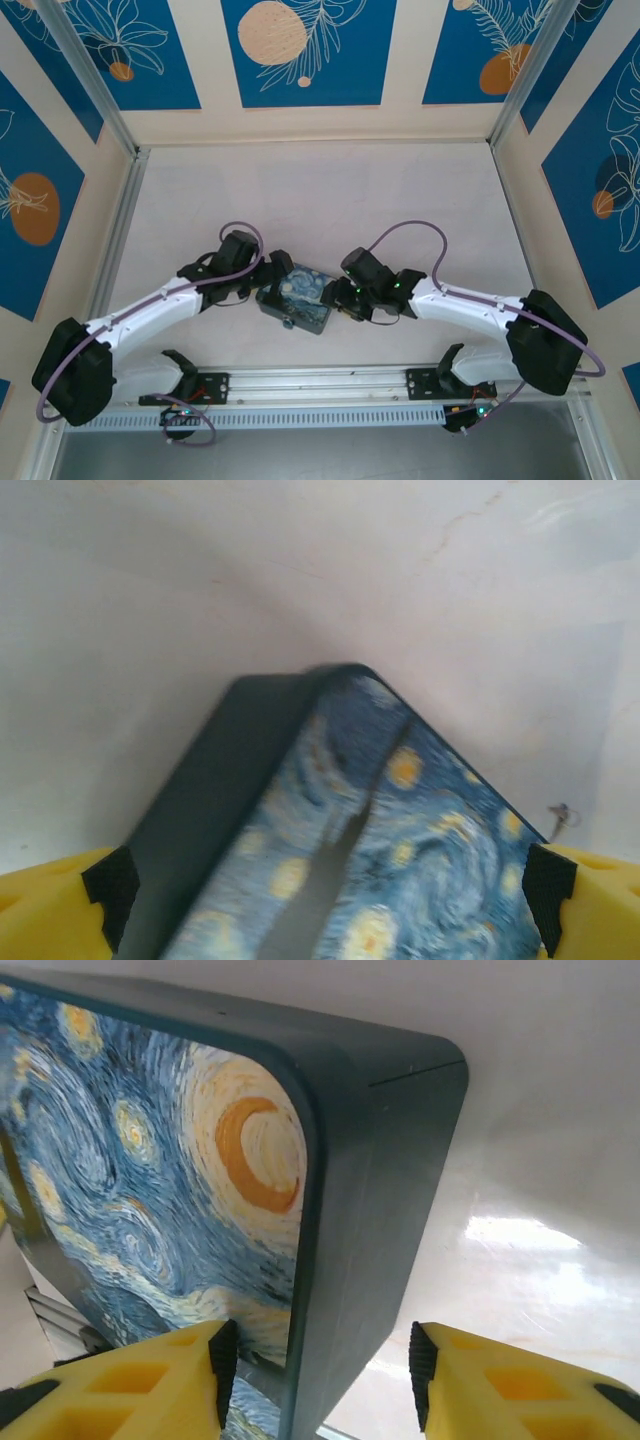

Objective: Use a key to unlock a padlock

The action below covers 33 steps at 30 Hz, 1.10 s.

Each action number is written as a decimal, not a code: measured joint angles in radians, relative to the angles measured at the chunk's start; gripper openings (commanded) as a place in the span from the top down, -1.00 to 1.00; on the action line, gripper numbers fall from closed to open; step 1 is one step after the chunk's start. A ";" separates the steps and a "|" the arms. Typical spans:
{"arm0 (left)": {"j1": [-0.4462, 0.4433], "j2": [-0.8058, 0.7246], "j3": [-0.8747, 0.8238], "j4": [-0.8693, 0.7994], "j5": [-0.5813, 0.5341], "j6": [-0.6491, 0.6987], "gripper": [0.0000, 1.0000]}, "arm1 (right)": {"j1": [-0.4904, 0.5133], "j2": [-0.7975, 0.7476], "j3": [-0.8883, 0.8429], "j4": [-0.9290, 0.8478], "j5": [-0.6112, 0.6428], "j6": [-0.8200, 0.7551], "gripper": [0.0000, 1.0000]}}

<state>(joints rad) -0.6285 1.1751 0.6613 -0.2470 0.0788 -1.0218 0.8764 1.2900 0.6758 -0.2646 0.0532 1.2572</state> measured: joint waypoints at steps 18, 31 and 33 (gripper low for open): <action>0.012 0.232 0.047 0.256 0.002 -0.045 -0.99 | -0.319 0.307 0.291 0.020 -0.045 -0.035 0.22; 0.060 0.339 0.151 0.263 -0.019 -0.023 -0.99 | -0.340 0.356 0.300 0.103 -0.111 -0.005 -0.52; 0.060 0.339 0.153 0.263 -0.019 -0.019 -0.99 | -0.339 0.354 0.291 0.111 -0.112 -0.003 -0.69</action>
<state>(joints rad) -0.5686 1.5143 0.8139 0.0158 0.0597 -1.0405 0.5373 1.6436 0.9665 -0.1539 -0.0589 1.2545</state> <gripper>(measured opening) 0.996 0.777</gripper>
